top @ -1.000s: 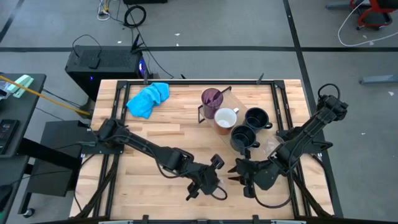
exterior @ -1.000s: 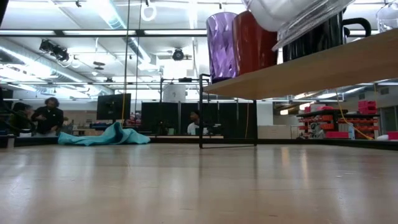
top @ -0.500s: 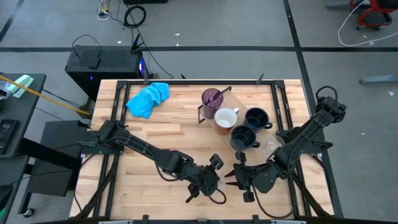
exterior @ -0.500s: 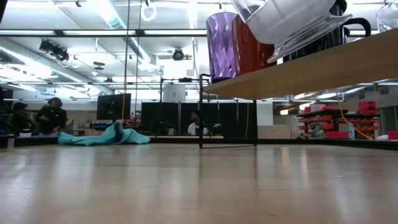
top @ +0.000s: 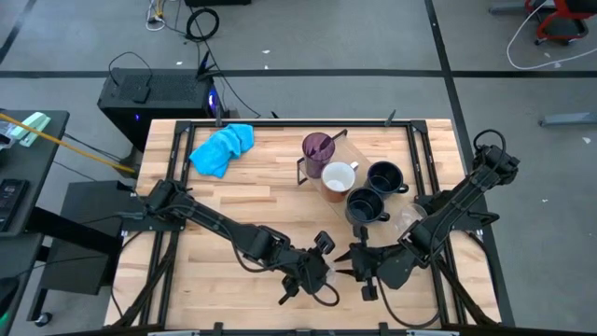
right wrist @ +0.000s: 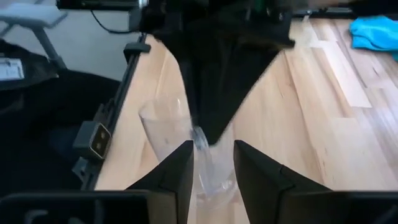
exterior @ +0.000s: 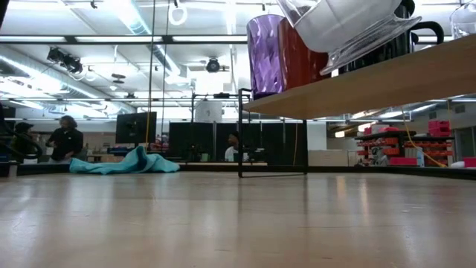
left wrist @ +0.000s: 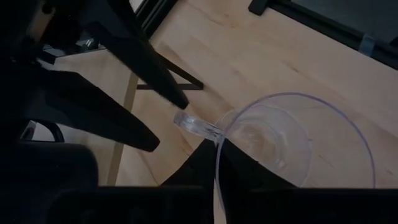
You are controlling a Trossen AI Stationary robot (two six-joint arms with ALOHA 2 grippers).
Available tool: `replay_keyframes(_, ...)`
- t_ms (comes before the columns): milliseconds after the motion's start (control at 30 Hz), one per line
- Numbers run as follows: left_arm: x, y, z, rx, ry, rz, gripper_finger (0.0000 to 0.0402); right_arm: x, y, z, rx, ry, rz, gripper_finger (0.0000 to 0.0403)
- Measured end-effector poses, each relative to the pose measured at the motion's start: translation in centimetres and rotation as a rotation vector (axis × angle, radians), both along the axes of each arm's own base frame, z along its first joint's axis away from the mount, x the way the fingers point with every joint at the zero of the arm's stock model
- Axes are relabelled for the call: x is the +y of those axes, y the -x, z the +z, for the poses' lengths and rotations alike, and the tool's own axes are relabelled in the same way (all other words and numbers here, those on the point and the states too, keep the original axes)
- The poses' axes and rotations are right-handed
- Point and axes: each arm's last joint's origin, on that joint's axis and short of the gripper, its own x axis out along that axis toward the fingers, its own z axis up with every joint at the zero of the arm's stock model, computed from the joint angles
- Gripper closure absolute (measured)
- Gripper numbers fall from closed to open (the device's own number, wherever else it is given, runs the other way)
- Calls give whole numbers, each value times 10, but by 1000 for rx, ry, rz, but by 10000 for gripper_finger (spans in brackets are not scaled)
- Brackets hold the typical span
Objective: Stack small to large cups/mugs on shelf
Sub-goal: Put the transparent mug on the shelf aligned with the other transparent mug
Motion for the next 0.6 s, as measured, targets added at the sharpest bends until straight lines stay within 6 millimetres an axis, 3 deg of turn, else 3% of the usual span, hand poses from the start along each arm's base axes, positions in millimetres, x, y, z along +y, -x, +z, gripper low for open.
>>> replay_keyframes(333,0,0,0,0,0,1,390,2,1,0,-8,-31,-5,241)
replay_keyframes(600,0,-1,1,-11,0,6,382,-2,1,-16,-8,-34,-16,247)
